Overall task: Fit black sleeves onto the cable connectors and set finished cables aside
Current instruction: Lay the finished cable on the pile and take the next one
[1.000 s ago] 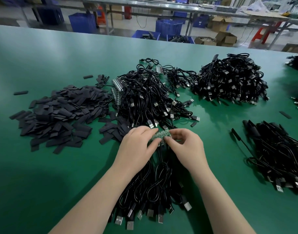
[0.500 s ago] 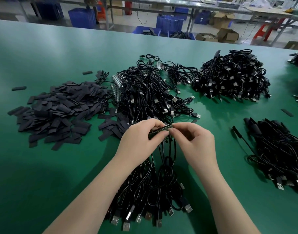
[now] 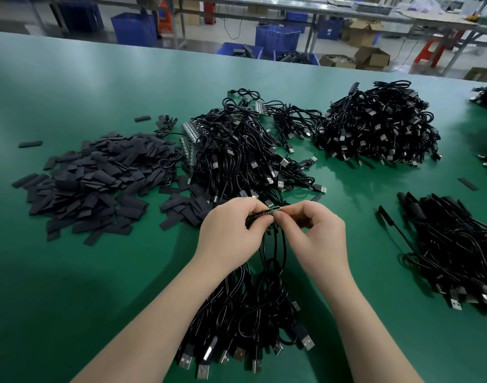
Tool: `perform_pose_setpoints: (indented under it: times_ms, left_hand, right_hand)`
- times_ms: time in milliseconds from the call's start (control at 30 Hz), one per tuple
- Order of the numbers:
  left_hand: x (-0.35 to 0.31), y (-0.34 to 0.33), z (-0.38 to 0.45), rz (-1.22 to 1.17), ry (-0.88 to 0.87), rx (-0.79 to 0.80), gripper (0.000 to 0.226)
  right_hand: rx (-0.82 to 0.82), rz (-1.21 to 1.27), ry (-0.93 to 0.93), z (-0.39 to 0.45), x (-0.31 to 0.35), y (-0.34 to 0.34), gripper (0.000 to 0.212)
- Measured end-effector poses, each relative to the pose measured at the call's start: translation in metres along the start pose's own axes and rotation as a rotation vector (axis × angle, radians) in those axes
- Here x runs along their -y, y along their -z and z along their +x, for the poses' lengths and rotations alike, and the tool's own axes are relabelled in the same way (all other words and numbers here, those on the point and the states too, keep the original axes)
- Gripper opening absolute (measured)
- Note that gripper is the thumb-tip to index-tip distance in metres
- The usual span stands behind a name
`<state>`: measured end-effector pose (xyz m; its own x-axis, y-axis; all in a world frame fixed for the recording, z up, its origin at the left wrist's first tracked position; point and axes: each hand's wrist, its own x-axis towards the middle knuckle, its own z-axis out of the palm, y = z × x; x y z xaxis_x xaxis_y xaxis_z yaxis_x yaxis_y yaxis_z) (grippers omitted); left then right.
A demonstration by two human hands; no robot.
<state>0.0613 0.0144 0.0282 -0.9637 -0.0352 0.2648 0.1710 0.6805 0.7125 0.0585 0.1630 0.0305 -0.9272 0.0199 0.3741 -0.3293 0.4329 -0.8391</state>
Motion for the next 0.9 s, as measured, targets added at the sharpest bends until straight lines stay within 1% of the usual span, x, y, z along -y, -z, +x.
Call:
perform_pose_setpoints:
  times_ms: [67, 200, 267, 300, 400, 500, 567, 633, 700, 767, 867, 900]
  left_hand:
    - [0.0, 0.0, 0.0, 0.015, 0.002, 0.0, 0.002]
    - [-0.001, -0.002, 0.0, 0.028, 0.009, -0.002, 0.003]
    - [-0.002, -0.002, 0.001, 0.057, 0.018, -0.021, 0.003]
    - [-0.002, -0.003, 0.001, 0.054, 0.026, -0.035, 0.003]
    - [0.0, -0.002, 0.001, -0.004, 0.024, -0.064, 0.004]
    - [0.003, -0.001, 0.002, 0.065, -0.022, -0.035, 0.015]
    - [0.005, -0.002, 0.003, 0.144, -0.055, -0.002, 0.029]
    - [0.007, -0.001, 0.002, 0.16, -0.08, 0.003, 0.038]
    - [0.008, 0.0, 0.0, 0.106, -0.11, -0.031, 0.038]
    - [0.009, 0.003, -0.004, 0.005, -0.128, -0.027, 0.039]
    - [0.004, 0.006, -0.011, -0.194, -0.136, 0.079, 0.042]
    - [0.002, 0.007, -0.013, -0.256, -0.135, 0.105, 0.043]
  right_hand:
    - [-0.016, -0.013, 0.017, -0.001, -0.001, -0.001, 0.03]
    - [-0.036, -0.05, 0.032, -0.002, -0.003, -0.002, 0.021]
    - [-0.057, -0.097, 0.089, -0.003, -0.002, -0.005, 0.018]
    - [-0.063, -0.098, 0.108, -0.004, -0.001, -0.005, 0.018]
    - [-0.094, -0.023, 0.083, -0.004, 0.0, -0.003, 0.015]
    - [-0.203, -0.001, -0.009, -0.001, -0.004, 0.003, 0.01]
    - [-0.254, 0.086, -0.13, 0.001, -0.007, 0.006, 0.009]
    - [-0.269, 0.192, -0.247, 0.002, -0.01, 0.009, 0.008]
    - [-0.239, 0.231, -0.291, 0.004, -0.01, 0.014, 0.008]
    - [-0.169, 0.291, -0.281, 0.005, -0.006, 0.016, 0.008]
    - [-0.035, 0.581, -0.283, 0.001, 0.004, 0.014, 0.007]
    - [0.005, 0.639, -0.282, -0.001, 0.007, 0.013, 0.006]
